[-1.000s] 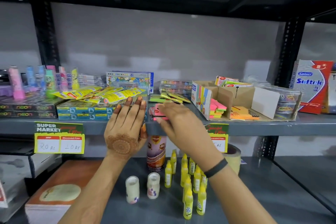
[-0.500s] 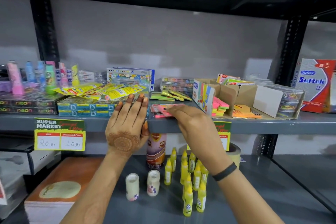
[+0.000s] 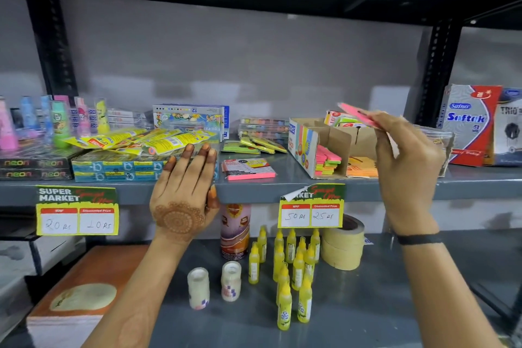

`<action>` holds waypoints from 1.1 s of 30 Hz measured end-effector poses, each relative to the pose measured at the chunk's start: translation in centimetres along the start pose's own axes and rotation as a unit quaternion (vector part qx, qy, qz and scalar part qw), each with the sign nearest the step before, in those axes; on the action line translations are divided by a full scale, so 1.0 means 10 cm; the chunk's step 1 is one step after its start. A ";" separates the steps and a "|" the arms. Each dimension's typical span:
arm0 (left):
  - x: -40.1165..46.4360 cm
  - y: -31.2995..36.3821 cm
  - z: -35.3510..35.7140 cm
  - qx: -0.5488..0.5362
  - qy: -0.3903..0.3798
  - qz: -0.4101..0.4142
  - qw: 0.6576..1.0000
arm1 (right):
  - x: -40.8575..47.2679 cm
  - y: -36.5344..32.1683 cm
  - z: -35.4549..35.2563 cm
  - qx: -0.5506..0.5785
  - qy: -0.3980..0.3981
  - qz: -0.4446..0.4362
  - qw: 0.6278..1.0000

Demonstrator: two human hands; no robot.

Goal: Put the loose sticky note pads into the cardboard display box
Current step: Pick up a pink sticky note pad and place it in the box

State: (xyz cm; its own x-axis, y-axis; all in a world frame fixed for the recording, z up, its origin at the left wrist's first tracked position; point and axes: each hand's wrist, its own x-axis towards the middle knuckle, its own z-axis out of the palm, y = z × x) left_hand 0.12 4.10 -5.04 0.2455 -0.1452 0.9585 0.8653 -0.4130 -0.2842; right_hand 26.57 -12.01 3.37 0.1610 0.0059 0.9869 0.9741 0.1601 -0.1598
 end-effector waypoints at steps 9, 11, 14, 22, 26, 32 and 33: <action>-0.02 -0.01 0.01 -0.003 -0.002 -0.003 1.000 | -0.35 0.35 0.06 -0.034 -0.192 0.015 0.981; -0.02 0.00 0.01 -0.003 -0.003 -0.002 1.000 | -0.35 0.36 0.07 -0.039 -0.218 0.013 0.975; -0.02 0.00 0.01 -0.002 -0.003 -0.003 1.000 | -0.30 0.36 0.05 -0.052 -0.242 0.006 0.969; 0.00 0.01 0.01 0.005 0.011 -0.006 1.000 | -0.30 -0.39 0.11 0.055 -0.147 0.000 0.988; 0.00 0.00 0.00 -0.005 0.006 -0.004 1.000 | -0.45 -0.83 0.47 0.053 -0.258 -0.094 0.960; 0.00 0.00 -0.02 -0.001 0.006 -0.001 1.000 | -0.59 -1.00 0.68 0.052 -0.337 -0.107 0.934; 0.00 0.00 -0.03 -0.002 0.006 -0.003 1.000 | -0.58 -0.99 0.66 0.050 -0.332 -0.109 0.936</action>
State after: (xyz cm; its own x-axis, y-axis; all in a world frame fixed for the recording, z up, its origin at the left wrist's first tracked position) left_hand 0.06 3.86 -5.07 0.2361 -0.1529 0.9596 0.8651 -0.4167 -0.2793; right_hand 14.92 -7.13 -0.64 -0.2059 0.5690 0.7961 0.9475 0.3194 0.0168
